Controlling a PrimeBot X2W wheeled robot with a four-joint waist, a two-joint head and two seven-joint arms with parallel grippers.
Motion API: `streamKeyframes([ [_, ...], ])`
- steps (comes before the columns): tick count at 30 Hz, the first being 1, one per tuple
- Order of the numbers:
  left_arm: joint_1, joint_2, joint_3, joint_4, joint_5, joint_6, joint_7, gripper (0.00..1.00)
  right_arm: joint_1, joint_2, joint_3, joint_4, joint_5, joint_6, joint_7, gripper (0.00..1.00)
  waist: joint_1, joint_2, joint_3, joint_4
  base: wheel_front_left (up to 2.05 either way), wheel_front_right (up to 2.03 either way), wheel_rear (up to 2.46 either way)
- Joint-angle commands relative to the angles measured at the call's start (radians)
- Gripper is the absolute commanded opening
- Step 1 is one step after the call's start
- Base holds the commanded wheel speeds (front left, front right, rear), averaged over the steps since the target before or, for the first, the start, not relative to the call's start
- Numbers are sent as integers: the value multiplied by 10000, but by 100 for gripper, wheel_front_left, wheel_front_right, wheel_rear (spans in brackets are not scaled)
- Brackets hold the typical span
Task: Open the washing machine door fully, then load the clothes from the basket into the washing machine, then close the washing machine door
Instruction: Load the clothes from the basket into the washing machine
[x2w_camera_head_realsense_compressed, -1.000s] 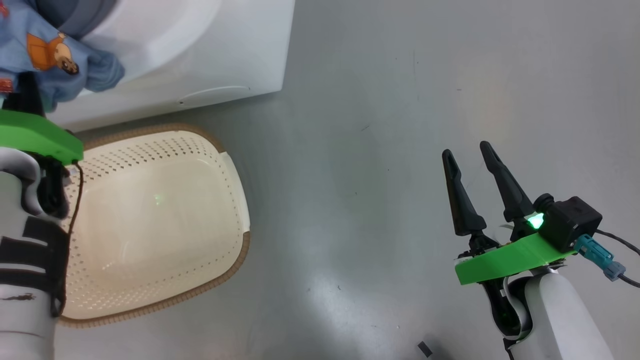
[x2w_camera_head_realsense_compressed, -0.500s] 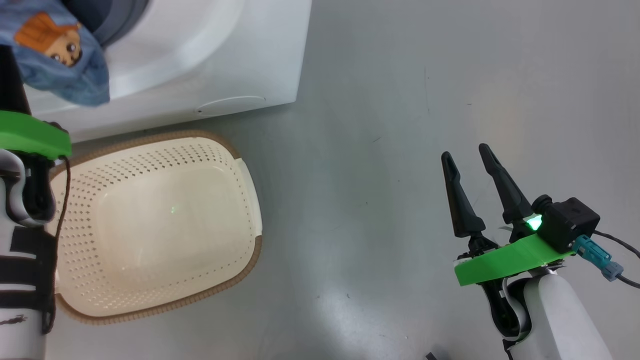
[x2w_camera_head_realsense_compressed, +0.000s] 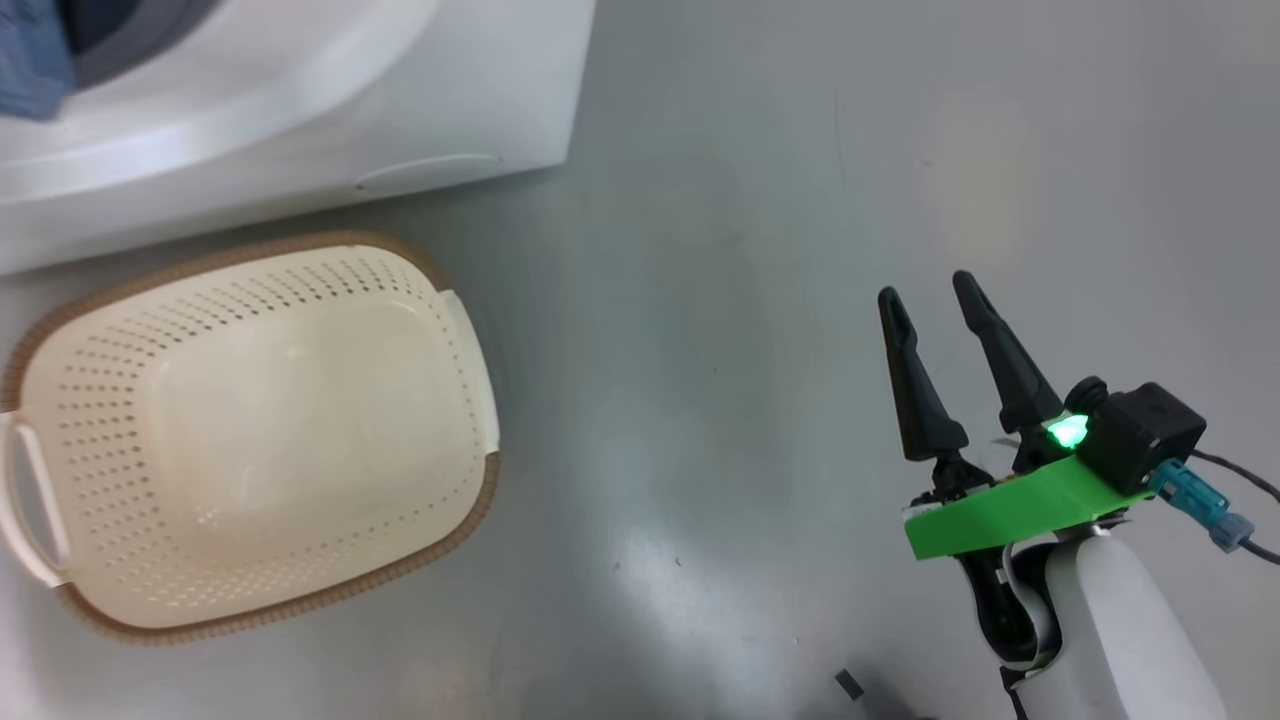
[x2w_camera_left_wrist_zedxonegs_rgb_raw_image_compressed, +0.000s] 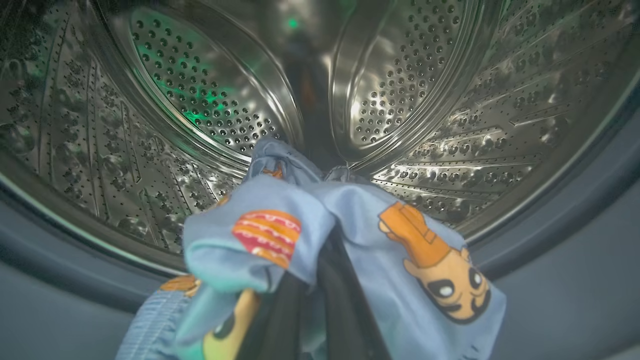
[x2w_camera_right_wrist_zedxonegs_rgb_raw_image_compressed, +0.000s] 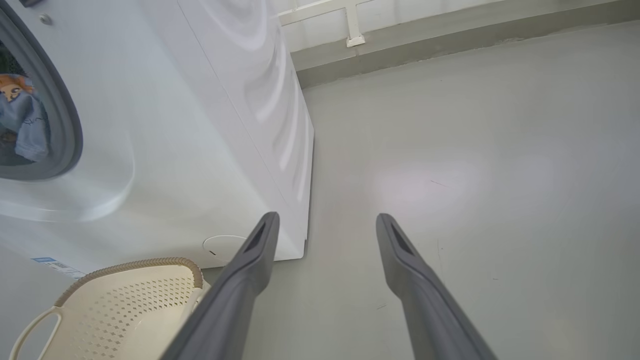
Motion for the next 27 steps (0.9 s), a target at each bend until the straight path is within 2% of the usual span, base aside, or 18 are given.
streamKeyframes([
  [1, -281, 717, 177, -96, 176, 4, 74, 0, 33, 26, 223, -273, 162, 16, -48, 100, 0, 0, 292, -238, 0, 0, 0],
  [7, -1644, 1473, -186, 304, 352, -40, 522, 0, -59, 26, 305, -394, 412, 16, -48, 100, 0, 0, 836, -579, 0, 0, 0],
  [12, -2921, 1846, -605, 592, 254, -63, 1012, 0, -175, 26, 397, -499, 593, 16, -48, 100, 0, 0, 1296, -827, 0, 0, 0],
  [17, -4042, 2430, -1405, 717, 36, -69, 1549, 0, -309, 26, 539, -578, 789, 16, -48, 100, 0, 0, 1729, -1142, 0, 0, 0],
  [23, -5229, 2856, -2056, 1320, -76, -71, 1899, 0, -406, 26, 739, -602, 1057, 16, -48, 100, 0, 0, 2042, -1498, 0, 0, 0],
  [27, -6204, 3043, -2540, 2129, 232, -71, 1890, 0, -481, 26, 842, -647, 1220, 16, -48, 100, 0, 0, 2244, -1738, 0, 0, 0],
])
